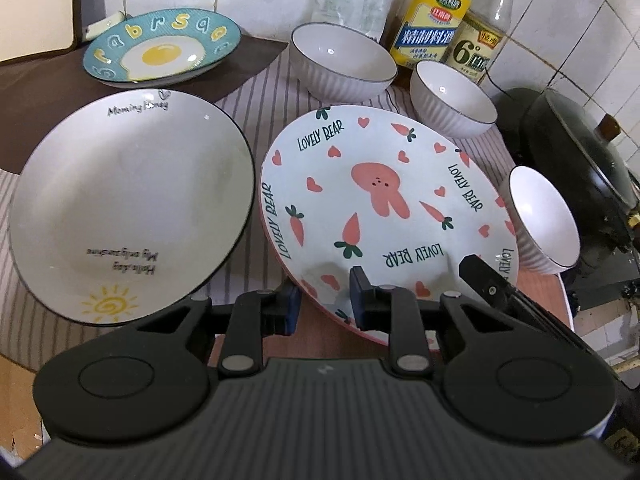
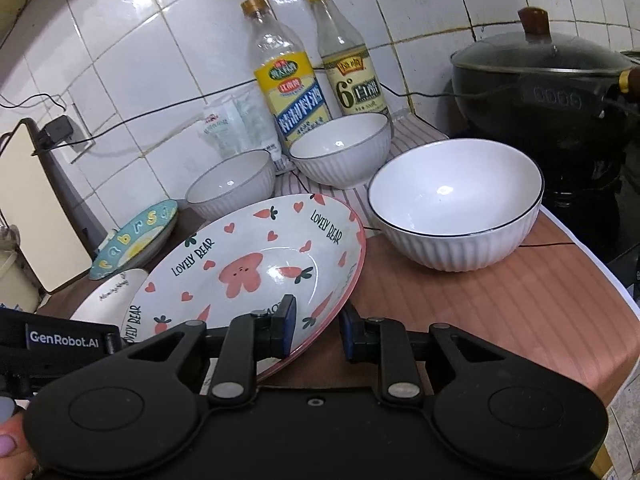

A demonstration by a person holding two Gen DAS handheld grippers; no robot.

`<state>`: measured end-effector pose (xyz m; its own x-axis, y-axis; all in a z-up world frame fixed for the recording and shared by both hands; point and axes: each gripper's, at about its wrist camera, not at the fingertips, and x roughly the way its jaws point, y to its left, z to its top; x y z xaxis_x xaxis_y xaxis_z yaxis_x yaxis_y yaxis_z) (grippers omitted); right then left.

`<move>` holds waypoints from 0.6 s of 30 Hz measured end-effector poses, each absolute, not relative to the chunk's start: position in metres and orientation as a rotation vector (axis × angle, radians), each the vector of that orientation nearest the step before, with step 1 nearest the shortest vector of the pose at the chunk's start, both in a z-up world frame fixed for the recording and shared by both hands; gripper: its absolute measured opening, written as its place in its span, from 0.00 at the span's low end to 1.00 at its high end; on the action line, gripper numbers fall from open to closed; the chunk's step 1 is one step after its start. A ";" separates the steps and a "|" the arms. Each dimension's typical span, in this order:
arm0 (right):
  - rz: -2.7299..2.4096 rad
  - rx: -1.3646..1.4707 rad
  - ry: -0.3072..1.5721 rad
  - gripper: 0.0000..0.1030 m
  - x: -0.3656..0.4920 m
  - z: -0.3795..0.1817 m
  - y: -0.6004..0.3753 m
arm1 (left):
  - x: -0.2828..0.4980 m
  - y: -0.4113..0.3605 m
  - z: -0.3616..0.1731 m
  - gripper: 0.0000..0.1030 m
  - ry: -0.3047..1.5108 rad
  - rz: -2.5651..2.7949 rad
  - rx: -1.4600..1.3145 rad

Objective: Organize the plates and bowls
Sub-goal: 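Lift the pink bunny plate with both grippers onto the white plate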

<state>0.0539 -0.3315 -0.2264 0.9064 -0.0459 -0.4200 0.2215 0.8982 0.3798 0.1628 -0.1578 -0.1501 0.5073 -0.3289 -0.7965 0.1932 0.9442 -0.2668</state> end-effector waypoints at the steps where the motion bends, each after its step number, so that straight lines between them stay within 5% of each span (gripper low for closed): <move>1: -0.140 0.434 0.414 0.27 0.052 -0.224 -0.329 | 0.161 -0.154 -0.147 0.23 0.987 -0.317 -0.150; 18: -0.064 0.404 0.389 0.27 0.043 -0.179 -0.263 | 0.143 -0.079 -0.096 0.23 0.931 -0.277 -0.160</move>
<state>0.0433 -0.2626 -0.1792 0.9242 0.0160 -0.3815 0.1372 0.9185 0.3709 0.1430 -0.0791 -0.0956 0.5653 -0.3032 -0.7671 0.1656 0.9528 -0.2545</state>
